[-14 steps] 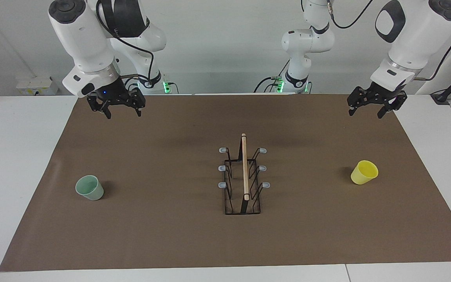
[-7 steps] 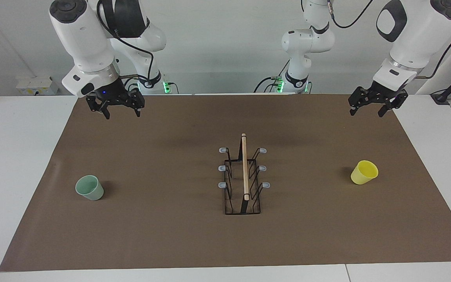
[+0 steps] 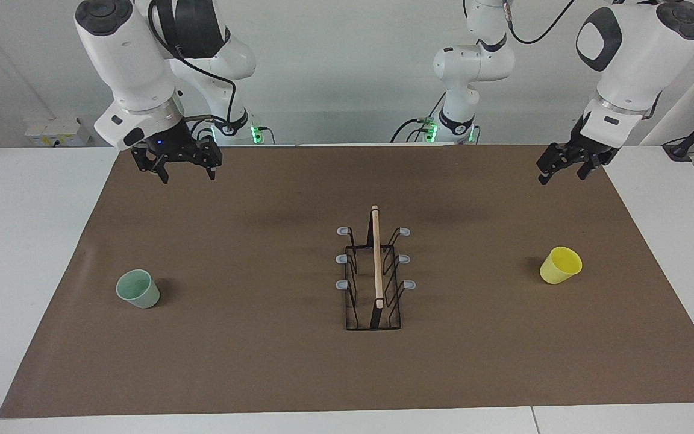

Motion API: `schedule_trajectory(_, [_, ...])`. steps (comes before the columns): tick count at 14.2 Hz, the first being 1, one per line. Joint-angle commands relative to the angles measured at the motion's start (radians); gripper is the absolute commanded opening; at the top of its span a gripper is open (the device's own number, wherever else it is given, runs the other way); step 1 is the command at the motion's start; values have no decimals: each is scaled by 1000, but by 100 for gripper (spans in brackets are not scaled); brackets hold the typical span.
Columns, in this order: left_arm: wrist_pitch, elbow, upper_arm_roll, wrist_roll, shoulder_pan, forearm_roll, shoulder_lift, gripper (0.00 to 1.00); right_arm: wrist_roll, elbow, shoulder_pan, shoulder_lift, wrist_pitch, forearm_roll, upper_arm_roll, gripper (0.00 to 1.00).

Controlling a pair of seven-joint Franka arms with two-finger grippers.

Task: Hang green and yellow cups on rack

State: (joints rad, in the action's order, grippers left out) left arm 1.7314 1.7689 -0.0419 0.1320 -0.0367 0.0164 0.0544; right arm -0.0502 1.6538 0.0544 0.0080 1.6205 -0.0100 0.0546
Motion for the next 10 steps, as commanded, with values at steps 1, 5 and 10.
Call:
schedule_trajectory(1, [31,23,-1,86,20,5,-20,100,10,21,-39,-13,10,-5,7,100])
schedule_trajectory(5, [33,-35,-67,190,21,109,-126,100,52,20,-39,-10,42,5,7,100])
schedule_trajectory(10, [25,-150,-165,380,15,256,-270,100,61,35,-96,-8,102,5,5,100])
